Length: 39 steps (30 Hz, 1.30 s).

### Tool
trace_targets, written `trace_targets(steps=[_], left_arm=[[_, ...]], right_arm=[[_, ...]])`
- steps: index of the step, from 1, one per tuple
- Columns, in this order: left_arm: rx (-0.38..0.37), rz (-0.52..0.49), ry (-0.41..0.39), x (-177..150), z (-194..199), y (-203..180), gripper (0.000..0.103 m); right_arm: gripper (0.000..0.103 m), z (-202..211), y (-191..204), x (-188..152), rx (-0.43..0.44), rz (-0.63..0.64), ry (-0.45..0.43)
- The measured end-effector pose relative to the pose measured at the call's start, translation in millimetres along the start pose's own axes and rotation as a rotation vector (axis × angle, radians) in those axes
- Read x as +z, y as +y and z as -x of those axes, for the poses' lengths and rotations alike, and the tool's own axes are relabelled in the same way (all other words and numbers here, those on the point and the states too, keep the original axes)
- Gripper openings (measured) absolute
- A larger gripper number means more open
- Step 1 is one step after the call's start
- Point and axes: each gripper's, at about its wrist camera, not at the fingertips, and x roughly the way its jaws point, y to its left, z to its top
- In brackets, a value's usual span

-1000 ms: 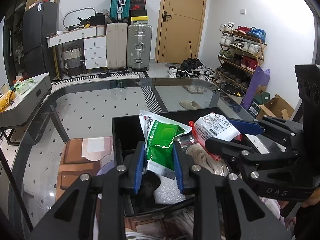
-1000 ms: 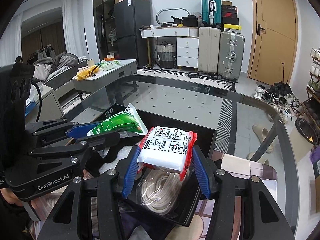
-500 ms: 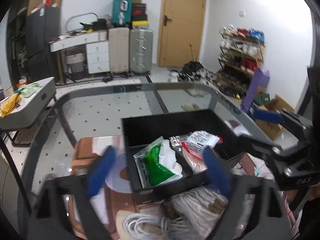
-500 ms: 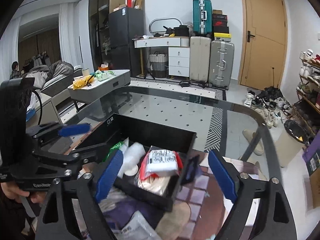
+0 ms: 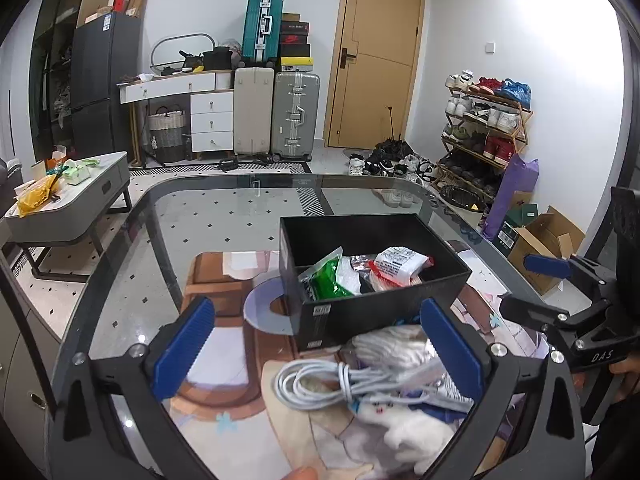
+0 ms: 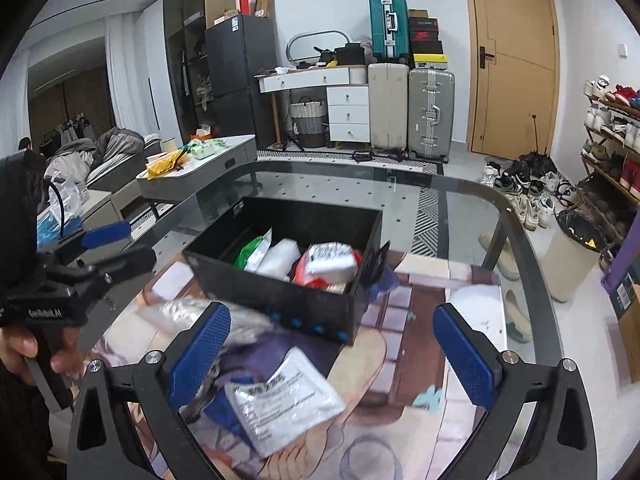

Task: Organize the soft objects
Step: 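Move the right tool to the white printed packet while the left tool approaches the white plush toy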

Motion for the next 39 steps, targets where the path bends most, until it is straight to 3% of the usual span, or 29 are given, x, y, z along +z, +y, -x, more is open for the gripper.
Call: trace_targets(steps=[13,32,39], left_arm=[[0.019,0.006,0.038,-33,14,2,0.103],[0.001,-0.022,0.100,-63,15,-27,0.103],[-0.020,-0.038,0.123,-67,10,-39,0.103]], right_arm=[[0.102,-3,19,-23,0.038,0.036,0.057],[0.103,-6,3,-30,0.025,0.005,0.120],[0.103,-19,6,-38,0.021,0.022,0.181]])
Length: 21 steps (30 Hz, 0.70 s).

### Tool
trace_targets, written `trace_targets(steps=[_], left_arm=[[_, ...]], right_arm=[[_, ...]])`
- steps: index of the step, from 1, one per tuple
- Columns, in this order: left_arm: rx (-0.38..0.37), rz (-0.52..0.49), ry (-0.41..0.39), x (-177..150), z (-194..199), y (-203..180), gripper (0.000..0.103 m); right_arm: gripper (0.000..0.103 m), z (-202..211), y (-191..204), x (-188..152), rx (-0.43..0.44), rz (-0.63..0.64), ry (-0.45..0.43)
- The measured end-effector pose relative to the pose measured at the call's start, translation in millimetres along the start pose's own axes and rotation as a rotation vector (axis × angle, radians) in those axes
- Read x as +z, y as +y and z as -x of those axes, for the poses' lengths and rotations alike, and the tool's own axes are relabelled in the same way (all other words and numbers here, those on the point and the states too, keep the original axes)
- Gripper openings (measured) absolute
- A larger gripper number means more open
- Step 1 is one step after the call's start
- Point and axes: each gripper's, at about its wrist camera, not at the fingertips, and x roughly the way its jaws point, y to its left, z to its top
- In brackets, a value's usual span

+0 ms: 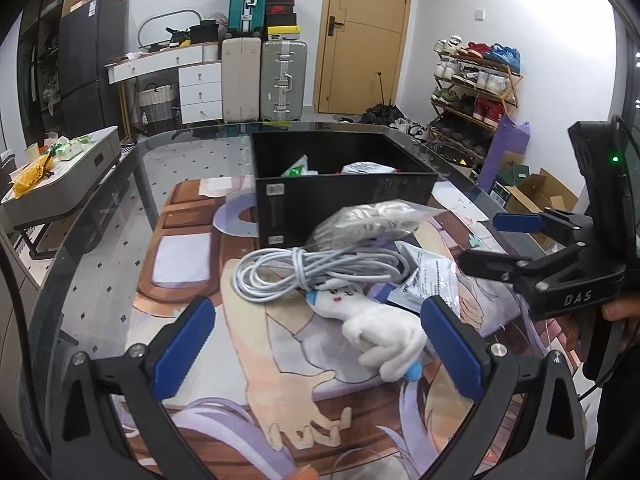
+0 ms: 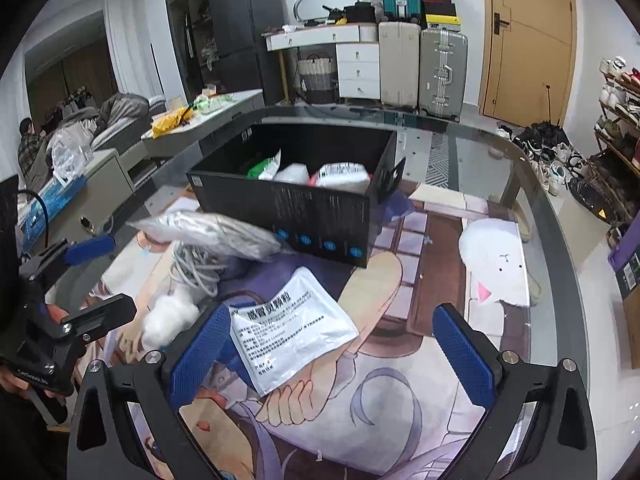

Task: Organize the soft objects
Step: 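Move the right tool to the white printed packet while the left tool approaches the white plush toy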

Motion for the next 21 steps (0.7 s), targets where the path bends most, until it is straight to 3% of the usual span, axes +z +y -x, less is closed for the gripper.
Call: trace_targets(steps=[10,21], left_arm=[[-0.013,-0.009,0.015,-1,-9,0,0.103],[-0.014,0.024,0.022,-1,-16,15,0.103]], right_arm=[[0.103,-33,10,-13,0.002,0.068,0.116],[0.103,-55,17,-13,0.004,0.098,0.157]])
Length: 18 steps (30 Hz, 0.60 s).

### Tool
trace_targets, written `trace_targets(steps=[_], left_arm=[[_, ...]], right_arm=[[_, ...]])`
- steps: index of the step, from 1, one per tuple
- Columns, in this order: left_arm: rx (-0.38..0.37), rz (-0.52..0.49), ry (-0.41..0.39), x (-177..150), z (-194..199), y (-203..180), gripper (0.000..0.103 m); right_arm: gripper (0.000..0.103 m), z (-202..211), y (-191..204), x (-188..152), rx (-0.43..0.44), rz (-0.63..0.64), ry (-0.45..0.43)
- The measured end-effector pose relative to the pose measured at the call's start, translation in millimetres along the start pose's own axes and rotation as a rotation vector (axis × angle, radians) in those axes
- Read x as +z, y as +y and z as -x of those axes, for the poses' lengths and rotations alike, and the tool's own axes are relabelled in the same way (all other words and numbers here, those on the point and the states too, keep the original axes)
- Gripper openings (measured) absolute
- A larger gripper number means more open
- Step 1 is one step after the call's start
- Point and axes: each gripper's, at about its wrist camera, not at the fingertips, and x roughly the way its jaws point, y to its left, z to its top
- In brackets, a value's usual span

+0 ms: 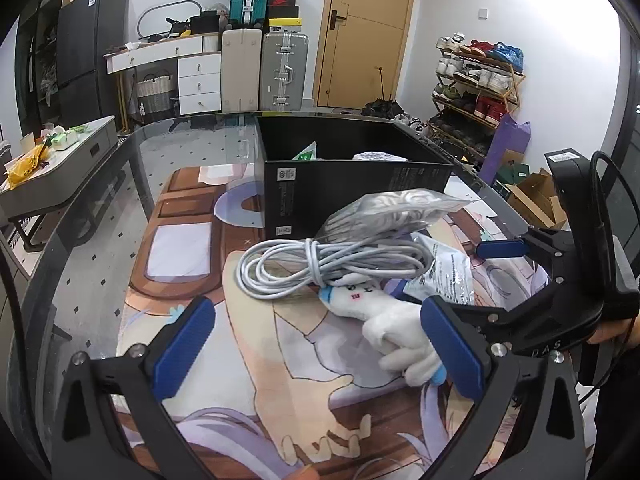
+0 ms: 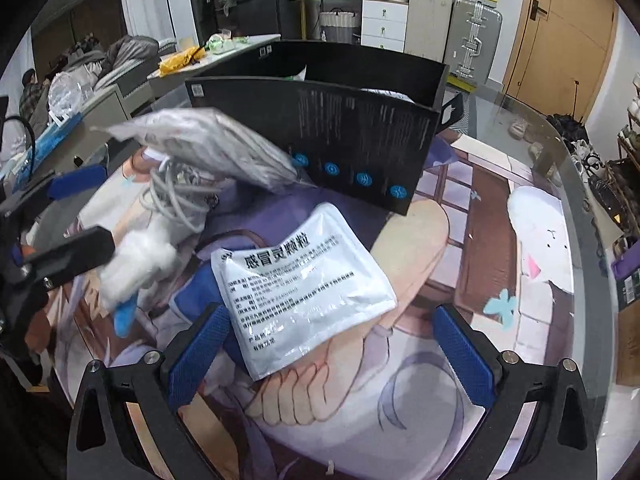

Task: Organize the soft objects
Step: 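Move the right tool to the white printed packet while the left tool approaches the white plush toy, then close the right tool on the printed packet while the left tool grasps the plush toy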

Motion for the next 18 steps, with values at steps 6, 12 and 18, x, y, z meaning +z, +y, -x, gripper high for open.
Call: trace_targets(steps=[6,12,18], left_arm=[[-0.007,0.008,0.008,0,-4,3,0.103],[-0.010,0.011,0.012,0,-6,4,0.103],[-0.011,0.014,0.015,0,-6,5,0.103]], right_arm=[[0.103,-8,1,11,0.016,0.029,0.009],[0.102,-17,0,24,0.026,0.036,0.016],[0.096,-17,-3,31,0.013,0.013,0.003]])
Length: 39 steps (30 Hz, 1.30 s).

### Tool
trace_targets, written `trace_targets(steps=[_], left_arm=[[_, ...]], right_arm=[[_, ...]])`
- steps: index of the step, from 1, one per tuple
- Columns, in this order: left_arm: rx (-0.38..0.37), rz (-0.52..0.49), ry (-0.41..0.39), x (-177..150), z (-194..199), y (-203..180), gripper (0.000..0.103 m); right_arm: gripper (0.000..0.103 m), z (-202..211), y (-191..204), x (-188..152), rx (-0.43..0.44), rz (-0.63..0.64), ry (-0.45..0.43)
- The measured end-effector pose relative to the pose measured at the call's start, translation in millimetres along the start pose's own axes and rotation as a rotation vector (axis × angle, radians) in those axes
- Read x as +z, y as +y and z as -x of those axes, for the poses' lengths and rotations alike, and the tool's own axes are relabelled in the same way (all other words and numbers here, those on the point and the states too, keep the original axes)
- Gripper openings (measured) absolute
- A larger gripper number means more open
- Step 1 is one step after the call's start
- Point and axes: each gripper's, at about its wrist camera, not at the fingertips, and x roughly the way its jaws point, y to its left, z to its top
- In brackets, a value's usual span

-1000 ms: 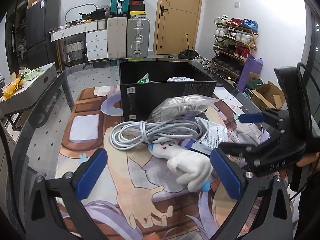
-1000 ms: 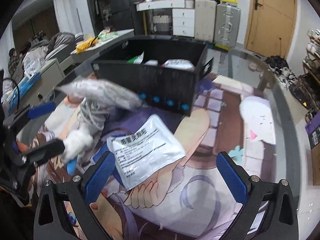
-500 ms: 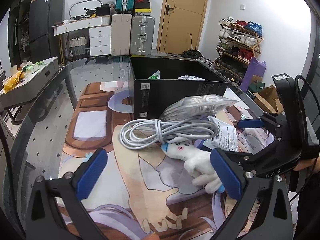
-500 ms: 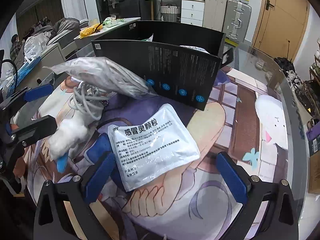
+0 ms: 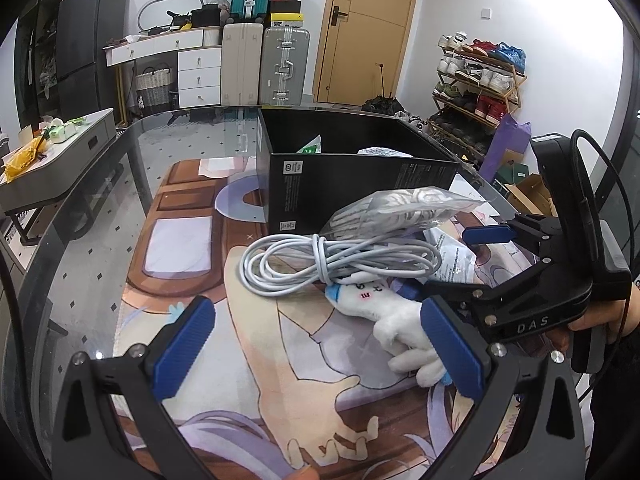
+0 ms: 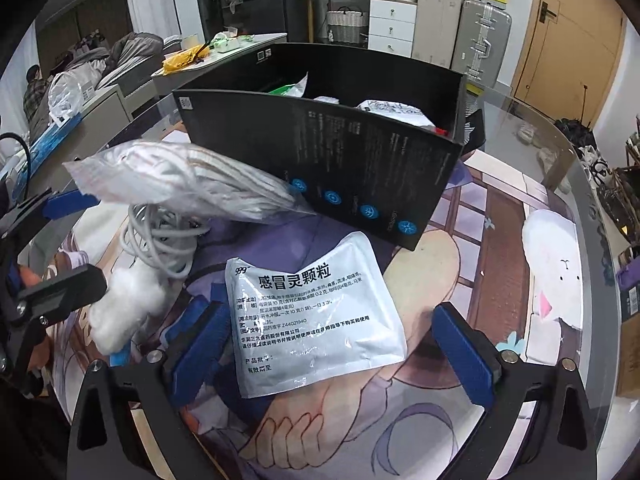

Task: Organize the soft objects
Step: 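Close the right tool on the printed packet while the left tool grasps the plush toy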

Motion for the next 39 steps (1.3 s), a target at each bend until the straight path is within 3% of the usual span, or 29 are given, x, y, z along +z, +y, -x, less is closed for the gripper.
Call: trace_targets(steps=[2,5,18,29,35,38,39], left_arm=[[-0.001,0.001,0.001,0,0,0,0.103],[-0.001,0.006,0.003,-1,0,0,0.103],[-0.072,0.008,0.037,-1,0,-15,0.103],[-0.052,-0.018,0.107,-5,-18,-32,0.099],[-0.084,-0.021,0.122,-8,-21,-32,0.078],[-0.094,-0.017,0.126,-9,-21,-30,0.061],[-0.100,-0.012,0.127,-10,-21,-29,0.050]], right_arm=[[0.079,5,0,0,0.007,0.010,-0.002],[0.070,8,-2,-2,0.007,-0.002,-0.006],[0.065,24,2,-29,-0.016,-0.045,-0.029],[0.065,29,-2,-40,-0.014,-0.043,-0.028],[0.065,29,-2,-40,-0.014,-0.043,-0.029],[0.065,29,-1,-40,-0.014,-0.042,-0.028],[0.065,29,-1,-40,-0.013,-0.043,-0.029]])
